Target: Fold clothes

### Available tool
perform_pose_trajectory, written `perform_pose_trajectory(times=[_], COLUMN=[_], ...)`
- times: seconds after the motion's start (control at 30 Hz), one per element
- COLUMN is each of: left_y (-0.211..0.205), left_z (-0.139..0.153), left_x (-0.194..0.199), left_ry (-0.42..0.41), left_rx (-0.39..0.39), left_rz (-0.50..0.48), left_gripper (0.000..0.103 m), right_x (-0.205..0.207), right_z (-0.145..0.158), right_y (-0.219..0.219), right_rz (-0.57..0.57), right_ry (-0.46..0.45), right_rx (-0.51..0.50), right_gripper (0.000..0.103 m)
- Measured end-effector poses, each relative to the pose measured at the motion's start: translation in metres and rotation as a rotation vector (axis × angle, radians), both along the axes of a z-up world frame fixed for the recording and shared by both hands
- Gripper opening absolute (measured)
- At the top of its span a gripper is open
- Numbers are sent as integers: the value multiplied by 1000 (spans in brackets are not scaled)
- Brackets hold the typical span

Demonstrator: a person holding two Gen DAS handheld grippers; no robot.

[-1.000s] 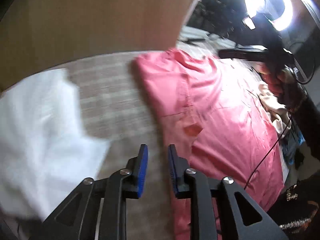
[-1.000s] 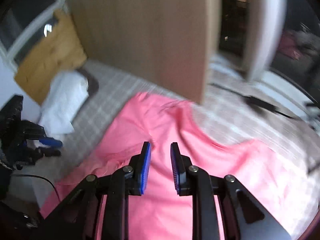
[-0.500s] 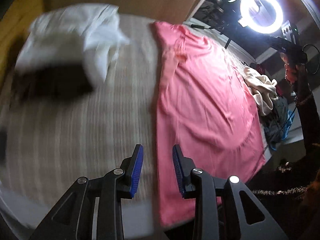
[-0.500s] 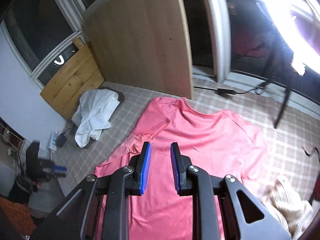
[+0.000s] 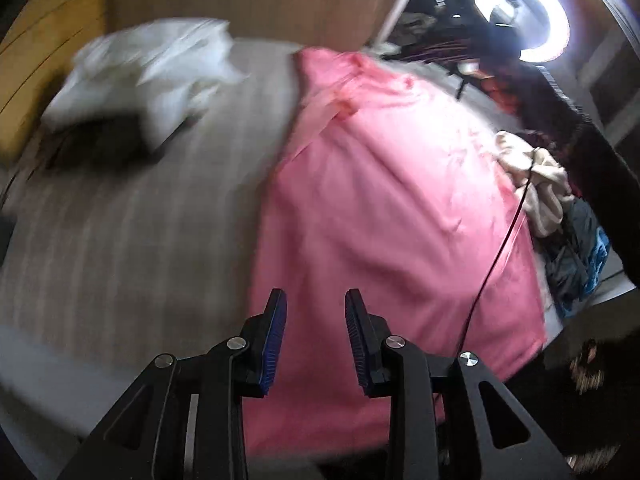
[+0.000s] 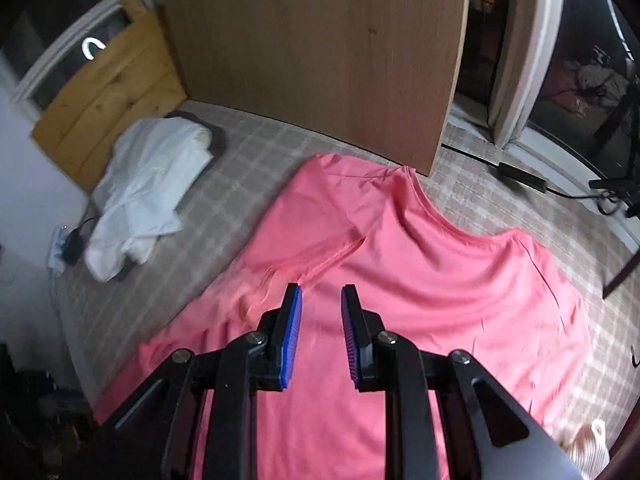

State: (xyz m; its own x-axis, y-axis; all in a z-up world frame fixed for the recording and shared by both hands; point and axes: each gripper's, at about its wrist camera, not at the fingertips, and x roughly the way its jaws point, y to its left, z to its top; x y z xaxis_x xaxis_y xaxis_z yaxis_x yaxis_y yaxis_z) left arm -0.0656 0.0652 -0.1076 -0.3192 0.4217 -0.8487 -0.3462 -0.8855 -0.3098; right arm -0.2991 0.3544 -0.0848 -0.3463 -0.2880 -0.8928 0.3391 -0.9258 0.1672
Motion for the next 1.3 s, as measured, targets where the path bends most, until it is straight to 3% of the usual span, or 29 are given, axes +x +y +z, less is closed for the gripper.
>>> perform_pose_trajectory(times=[0.1,0.27,0.4,0.57,0.67,0.77,0.9,1.3], left_y=[41,62,24,-55,-84,-93,-86,-71], left_z=[5,5,5,-7,-21,-35,-42,-52], left_x=[-40,-69,-34,48,90,115,130,139], left_ry=[64,61,35,-78,-149,-181,-158,-138], left_rx=[-23,-44,-117,-197,-174,-148,-160,-191], left_rz=[-64,-118,-77,136,278,362,368,361], left_gripper=[29,29,36,37,37,37,37,37], right_x=[-18,-47,-62,-72,-78,-85,-83,-73], right_z=[-17,-49,-68,-81,-80,-84,-86,-83], right_y=[-4,-2,-5,-1,5,13,3,-15], right_rz=[3,-32,-34,-29,-54,-89,-53,26], right_ry=[-21,-80,-104,-134,-102,-112,-107,-113], right_rx=[46,23,15,-5,2,-53,-44,-10], right_gripper=[20,20,25,25,25,26,33,33])
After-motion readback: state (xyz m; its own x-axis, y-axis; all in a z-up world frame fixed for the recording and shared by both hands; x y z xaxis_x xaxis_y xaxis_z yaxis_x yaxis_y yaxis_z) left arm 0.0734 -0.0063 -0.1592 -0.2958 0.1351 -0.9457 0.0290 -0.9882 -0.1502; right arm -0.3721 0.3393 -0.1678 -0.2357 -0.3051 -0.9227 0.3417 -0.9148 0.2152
